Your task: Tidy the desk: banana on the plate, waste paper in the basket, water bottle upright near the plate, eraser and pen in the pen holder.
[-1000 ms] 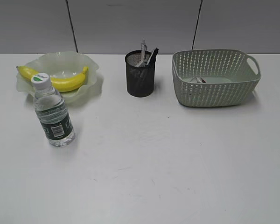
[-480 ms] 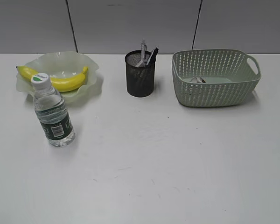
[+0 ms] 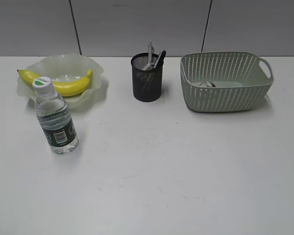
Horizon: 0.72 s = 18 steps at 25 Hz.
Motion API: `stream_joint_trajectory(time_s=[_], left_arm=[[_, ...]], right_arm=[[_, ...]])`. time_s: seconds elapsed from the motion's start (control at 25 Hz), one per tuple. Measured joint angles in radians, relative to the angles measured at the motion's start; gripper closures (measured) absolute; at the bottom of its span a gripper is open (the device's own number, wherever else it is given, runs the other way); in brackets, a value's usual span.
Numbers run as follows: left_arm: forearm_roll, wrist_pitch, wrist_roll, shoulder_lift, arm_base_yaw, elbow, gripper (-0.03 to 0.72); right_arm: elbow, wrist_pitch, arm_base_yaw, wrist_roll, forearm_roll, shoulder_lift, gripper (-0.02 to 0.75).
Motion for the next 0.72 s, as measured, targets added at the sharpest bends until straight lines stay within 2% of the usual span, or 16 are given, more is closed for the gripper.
stream_joint_trajectory(time_s=[0.12,0.24,0.56,0.72], left_arm=[[0.000,-0.001,0.000,0.000,0.130,0.000,0.432],[0.001,-0.001,0.000,-0.002,0.219,0.000,0.437],[0.001,-0.005,0.000,-0.076,0.328,0.000,0.444],[0.001,-0.005,0.000,-0.082,0.346,0.000,0.447]], right_arm=[[0.000,0.000,-0.152,0.000,0.000,0.000,0.346],[0.000,0.000,-0.233,0.000,0.000,0.000,0.346],[0.000,0.000,-0.243,0.000,0.000,0.000,0.346],[0.000,0.000,-0.242,0.000,0.000,0.000,0.346]])
